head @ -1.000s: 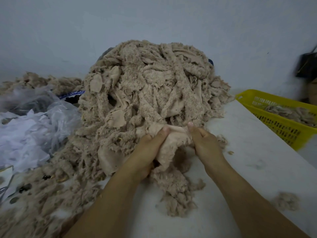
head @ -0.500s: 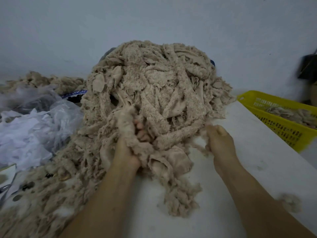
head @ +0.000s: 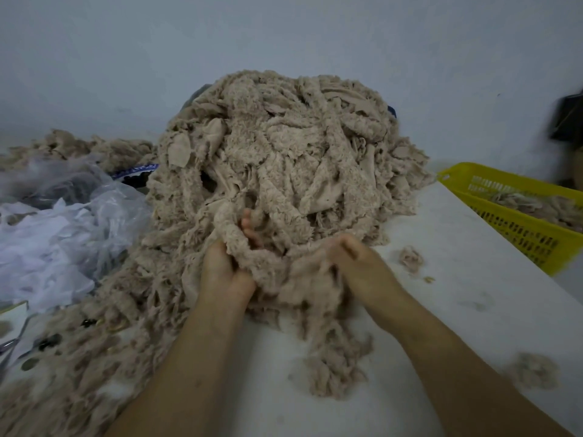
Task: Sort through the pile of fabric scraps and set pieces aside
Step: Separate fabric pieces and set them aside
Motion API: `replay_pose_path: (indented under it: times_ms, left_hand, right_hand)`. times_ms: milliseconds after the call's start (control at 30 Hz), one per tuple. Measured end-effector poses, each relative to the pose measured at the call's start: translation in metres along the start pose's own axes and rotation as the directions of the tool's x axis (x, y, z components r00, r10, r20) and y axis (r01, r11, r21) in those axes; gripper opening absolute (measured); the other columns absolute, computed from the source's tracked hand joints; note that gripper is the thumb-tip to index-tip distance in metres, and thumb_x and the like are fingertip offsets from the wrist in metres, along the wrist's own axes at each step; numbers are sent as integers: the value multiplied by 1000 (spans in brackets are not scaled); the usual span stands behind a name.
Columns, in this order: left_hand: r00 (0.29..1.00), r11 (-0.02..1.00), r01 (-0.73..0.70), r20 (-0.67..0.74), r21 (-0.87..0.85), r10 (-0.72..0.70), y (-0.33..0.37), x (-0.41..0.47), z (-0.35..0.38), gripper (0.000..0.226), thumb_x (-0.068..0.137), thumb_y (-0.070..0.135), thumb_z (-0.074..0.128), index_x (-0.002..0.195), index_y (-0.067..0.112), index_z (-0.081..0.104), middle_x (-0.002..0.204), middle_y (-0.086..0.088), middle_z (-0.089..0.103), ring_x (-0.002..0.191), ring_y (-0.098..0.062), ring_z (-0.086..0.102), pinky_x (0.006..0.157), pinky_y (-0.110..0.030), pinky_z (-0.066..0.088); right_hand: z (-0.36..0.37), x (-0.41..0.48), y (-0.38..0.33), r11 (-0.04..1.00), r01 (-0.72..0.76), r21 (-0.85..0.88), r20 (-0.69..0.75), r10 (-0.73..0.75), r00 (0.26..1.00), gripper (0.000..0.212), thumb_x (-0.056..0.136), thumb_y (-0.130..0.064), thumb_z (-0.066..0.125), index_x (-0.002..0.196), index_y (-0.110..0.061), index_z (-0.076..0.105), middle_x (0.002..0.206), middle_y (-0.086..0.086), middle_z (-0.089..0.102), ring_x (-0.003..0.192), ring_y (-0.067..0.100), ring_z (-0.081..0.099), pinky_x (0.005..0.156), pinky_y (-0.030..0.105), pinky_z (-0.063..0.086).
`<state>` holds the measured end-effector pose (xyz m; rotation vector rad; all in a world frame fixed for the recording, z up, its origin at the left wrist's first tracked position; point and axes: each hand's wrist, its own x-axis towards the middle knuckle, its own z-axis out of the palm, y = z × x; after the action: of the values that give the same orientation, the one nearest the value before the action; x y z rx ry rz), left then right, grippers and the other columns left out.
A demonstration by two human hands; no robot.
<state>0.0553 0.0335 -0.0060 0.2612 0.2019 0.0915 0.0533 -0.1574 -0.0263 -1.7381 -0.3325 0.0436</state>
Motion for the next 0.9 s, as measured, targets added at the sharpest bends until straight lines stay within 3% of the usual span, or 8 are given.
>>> replay_pose_path:
  times_ms: [100, 200, 367, 500, 633, 733, 800, 900]
  left_hand:
    - [997, 980, -45, -47, 193, 55, -2, 0, -2, 20, 103, 16, 44, 95, 9, 62, 74, 2, 57, 43, -2, 45, 39, -12, 37]
    - [997, 852, -75, 17, 518, 78, -11, -5, 0, 27, 103, 20, 49, 85, 15, 68, 65, 2, 62, 40, -4, 50, 37, -16, 41]
    - [941, 76, -334, 328, 940, 84, -31, -25, -3, 24, 86, 73, 49, 89, 58, 68, 97, 17, 74, 85, 10, 66, 68, -10, 53]
    - [928, -83, -352, 335, 932, -165, -50, -27, -10, 18, 87, 52, 70, 80, 67, 65, 85, 28, 72, 77, 12, 66, 62, -8, 50]
    - [957, 114, -291, 291, 950, 22, -44, -16, -12, 2, 84, 46, 73, 85, 47, 72, 94, 5, 76, 93, -10, 71, 82, -33, 57]
    - [954, 286, -300, 289, 910, 79, -39, -14, -9, 12, 94, 33, 67, 85, 33, 74, 94, -4, 76, 94, -20, 73, 80, -36, 60]
    - [974, 444, -226, 206, 867, 92, -37, -16, -4, 17, 94, 28, 67, 93, 12, 74, 92, -13, 76, 90, -26, 75, 69, -32, 61]
    - [999, 734, -47, 46, 677, 21, -27, -17, 2, 23, 80, 27, 73, 87, 6, 71, 81, -12, 75, 68, -22, 74, 53, -29, 58]
  right_hand:
    - [-18, 5, -2, 841, -174, 512, -79, 248, 966, 23, 103, -34, 48, 115, -24, 65, 114, 15, 70, 103, 34, 68, 87, 51, 58]
    - [-24, 8, -2, 777, -195, 599, -103, 316, 943, 33, 104, -37, 47, 132, -24, 58, 117, 4, 72, 102, 24, 71, 85, 44, 60]
    - [-26, 7, -2, 744, -180, 644, -121, 332, 936, 43, 103, -35, 48, 144, -22, 48, 124, 9, 68, 104, 27, 70, 91, 50, 56]
    - [-24, 6, -2, 789, -181, 588, -166, 336, 927, 32, 103, -37, 49, 124, -17, 63, 102, 7, 76, 92, 22, 74, 74, 37, 61]
    - [-19, 3, -6, 789, -257, 557, -81, 360, 929, 53, 88, -66, 51, 104, -20, 71, 93, 2, 78, 86, 20, 75, 60, 33, 60]
    - [-10, -1, -3, 903, -247, 351, 17, 258, 966, 67, 67, -85, 49, 104, -34, 73, 110, -9, 73, 106, 16, 68, 86, 42, 57]
    - [-3, -4, -2, 931, -262, 253, 143, 231, 962, 64, 66, -78, 63, 114, -36, 66, 119, -7, 68, 111, 15, 65, 96, 41, 52]
    - [-4, -5, 3, 966, -241, 97, 281, 206, 937, 14, 94, -34, 65, 105, -25, 63, 81, -10, 73, 68, 8, 69, 62, 22, 54]
